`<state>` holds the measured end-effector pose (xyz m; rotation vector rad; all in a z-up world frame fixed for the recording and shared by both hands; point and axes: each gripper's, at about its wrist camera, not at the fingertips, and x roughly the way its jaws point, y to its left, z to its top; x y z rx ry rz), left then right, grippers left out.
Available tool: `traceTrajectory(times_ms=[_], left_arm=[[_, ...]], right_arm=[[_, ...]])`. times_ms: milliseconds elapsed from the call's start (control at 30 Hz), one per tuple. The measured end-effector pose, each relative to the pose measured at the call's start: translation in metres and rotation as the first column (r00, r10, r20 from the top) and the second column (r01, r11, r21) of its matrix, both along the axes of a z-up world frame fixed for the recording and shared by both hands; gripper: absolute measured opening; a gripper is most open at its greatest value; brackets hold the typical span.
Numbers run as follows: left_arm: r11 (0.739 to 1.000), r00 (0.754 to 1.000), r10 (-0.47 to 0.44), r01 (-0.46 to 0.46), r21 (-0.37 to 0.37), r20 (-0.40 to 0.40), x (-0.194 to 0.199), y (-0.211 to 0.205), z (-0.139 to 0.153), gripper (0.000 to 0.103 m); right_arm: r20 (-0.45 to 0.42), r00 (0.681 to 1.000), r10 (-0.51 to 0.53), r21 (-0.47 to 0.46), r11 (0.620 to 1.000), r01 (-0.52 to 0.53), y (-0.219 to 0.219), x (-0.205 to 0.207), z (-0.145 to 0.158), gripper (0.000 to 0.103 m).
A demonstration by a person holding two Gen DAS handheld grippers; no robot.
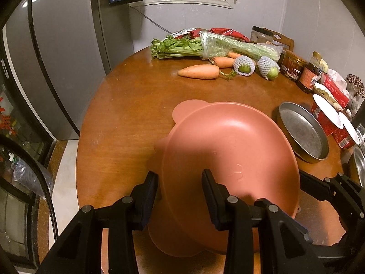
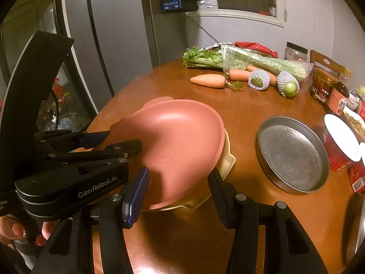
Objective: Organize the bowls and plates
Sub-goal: 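Lift the pink plate with the left gripper and carry it over the shell plate, then lower the pink plate onto the shell plate and open the left gripper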
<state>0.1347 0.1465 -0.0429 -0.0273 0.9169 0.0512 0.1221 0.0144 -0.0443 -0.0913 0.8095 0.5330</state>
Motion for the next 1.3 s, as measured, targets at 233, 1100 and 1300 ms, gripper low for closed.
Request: traceTrajectory(times_ms=[233,1100,1300], left_arm=[[1.0,1.0,0.004,-0.004,-0.001,0.007,-0.001,0.0,0.0,0.04],[1.0,0.999,0.002,-0.002,0.008,0.048,-0.008,-0.005,0.013,0.046],[1.0,0.998,0.004,-0.005,0.009,0.057,-0.012,-0.006,0.017,0.048]], right_arm=[[-0.002,1.0,-0.002,0.0,1.0,0.002,0.0,0.002,-0.002,0.055],[-0.002,1.0,-0.009,-0.007,1.0,0.009,-0.001,0.0,0.001,0.057],[0.003,1.0,-0.018,-0.001,1.0,0.018,-0.004,-0.001,0.003,0.061]])
